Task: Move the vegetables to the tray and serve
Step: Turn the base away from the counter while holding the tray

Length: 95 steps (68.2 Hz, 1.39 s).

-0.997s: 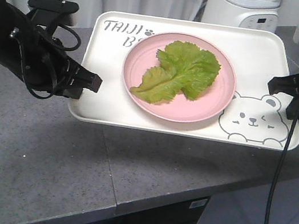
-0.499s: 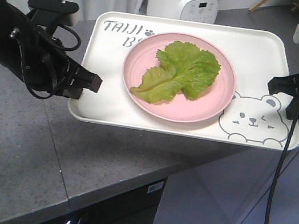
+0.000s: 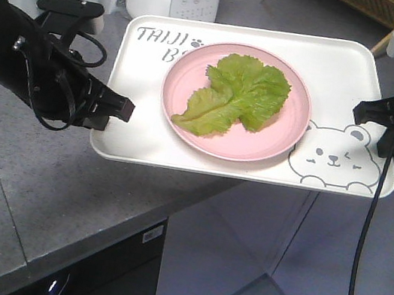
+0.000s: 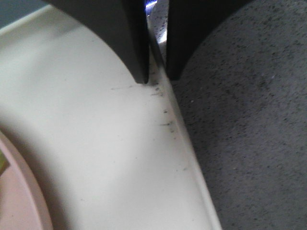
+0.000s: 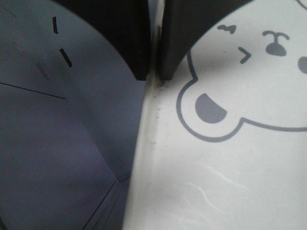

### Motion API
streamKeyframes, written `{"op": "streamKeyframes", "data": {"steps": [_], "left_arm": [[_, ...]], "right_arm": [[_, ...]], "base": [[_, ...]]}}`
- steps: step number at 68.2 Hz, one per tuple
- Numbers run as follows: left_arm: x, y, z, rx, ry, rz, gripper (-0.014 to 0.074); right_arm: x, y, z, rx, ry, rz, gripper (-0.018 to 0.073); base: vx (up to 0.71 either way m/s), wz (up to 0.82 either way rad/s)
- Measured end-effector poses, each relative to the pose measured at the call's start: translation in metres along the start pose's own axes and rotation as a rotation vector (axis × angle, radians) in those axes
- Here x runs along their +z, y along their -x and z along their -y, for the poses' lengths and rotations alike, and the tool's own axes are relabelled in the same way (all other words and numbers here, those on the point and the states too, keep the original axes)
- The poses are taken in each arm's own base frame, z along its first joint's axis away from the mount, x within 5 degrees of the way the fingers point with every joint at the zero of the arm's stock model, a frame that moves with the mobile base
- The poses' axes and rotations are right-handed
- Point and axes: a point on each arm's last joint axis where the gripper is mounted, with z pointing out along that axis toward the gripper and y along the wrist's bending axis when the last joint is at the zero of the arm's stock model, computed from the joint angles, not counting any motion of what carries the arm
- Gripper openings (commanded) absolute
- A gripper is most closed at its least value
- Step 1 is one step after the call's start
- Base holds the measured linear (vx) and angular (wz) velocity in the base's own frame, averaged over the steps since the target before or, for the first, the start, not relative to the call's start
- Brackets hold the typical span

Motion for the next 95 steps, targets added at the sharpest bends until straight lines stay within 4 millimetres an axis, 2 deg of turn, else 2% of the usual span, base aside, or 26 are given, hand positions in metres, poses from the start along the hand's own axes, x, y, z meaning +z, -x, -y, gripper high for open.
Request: {"op": "streamKeyframes", "data": {"steps": [95], "left_arm": [[0.0,0.0,0.0,0.0,0.0,0.0,-0.0006]], "right_arm": [[0.0,0.0,0.0,0.0,0.0,0.0,-0.0006]], "base": [[-0.02,-0.35]]}}
